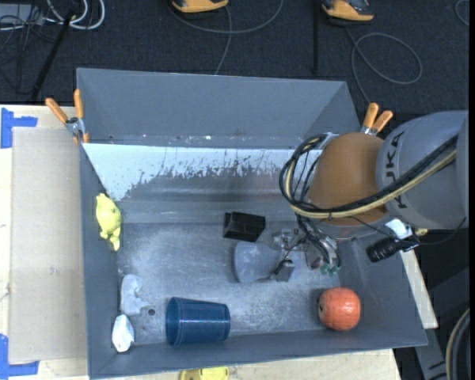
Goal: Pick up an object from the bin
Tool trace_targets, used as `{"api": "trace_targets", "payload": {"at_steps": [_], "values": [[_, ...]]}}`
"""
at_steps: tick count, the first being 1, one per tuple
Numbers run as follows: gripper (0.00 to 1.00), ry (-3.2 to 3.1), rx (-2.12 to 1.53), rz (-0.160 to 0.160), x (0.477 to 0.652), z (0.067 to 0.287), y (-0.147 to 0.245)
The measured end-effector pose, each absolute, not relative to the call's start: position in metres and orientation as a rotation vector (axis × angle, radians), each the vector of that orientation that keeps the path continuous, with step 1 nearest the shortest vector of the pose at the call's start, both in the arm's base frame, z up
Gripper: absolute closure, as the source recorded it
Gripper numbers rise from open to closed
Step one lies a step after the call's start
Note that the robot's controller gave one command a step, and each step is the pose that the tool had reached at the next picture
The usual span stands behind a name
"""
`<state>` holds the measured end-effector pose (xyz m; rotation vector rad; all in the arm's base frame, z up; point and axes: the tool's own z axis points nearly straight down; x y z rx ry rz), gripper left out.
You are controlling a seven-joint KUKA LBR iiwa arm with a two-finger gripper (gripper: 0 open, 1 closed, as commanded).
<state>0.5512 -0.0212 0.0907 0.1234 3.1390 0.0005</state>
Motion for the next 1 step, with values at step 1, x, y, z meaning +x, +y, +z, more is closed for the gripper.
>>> {"api": "trace_targets", "payload": {"at_steps": [1], "values": [[1.00, 3.139, 0.124, 0.000, 0.5509, 0.0938, -0.0213]]}}
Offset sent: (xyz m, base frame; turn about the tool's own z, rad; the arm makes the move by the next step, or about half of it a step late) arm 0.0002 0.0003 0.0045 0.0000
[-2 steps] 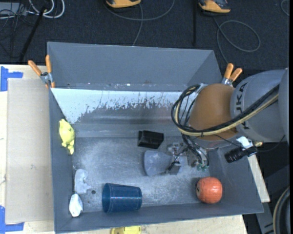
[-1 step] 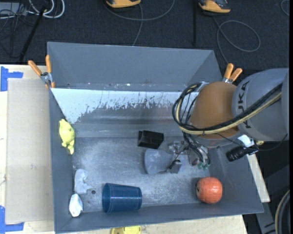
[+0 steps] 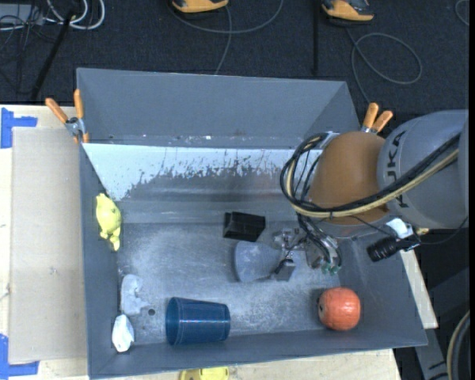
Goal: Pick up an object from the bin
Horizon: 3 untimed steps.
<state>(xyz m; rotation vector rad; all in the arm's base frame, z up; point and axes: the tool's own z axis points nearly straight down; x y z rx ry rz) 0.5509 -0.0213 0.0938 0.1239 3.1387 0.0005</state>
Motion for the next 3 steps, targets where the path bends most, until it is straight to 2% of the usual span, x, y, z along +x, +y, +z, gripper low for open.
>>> {"api": "trace_targets", "payload": {"at_steps": [2, 3], "values": [[1.00, 3.144, 0.125, 0.001, 0.550, 0.103, -0.021], [1.00, 3.140, 0.125, 0.001, 0.550, 0.126, -0.021]]}}
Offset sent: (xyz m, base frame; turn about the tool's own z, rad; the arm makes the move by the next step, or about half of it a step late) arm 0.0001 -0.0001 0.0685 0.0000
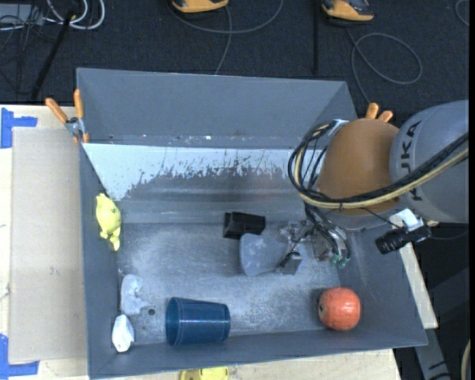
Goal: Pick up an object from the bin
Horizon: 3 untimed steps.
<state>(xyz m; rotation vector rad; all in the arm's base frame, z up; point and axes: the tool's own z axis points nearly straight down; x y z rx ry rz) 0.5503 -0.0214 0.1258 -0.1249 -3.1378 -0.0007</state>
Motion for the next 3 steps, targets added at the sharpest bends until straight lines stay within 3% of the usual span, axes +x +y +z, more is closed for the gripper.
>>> {"api": "trace_targets", "payload": {"at_steps": [3], "values": [[1.00, -3.137, -0.125, -0.001, 0.5505, 0.1412, -0.0215]]}}
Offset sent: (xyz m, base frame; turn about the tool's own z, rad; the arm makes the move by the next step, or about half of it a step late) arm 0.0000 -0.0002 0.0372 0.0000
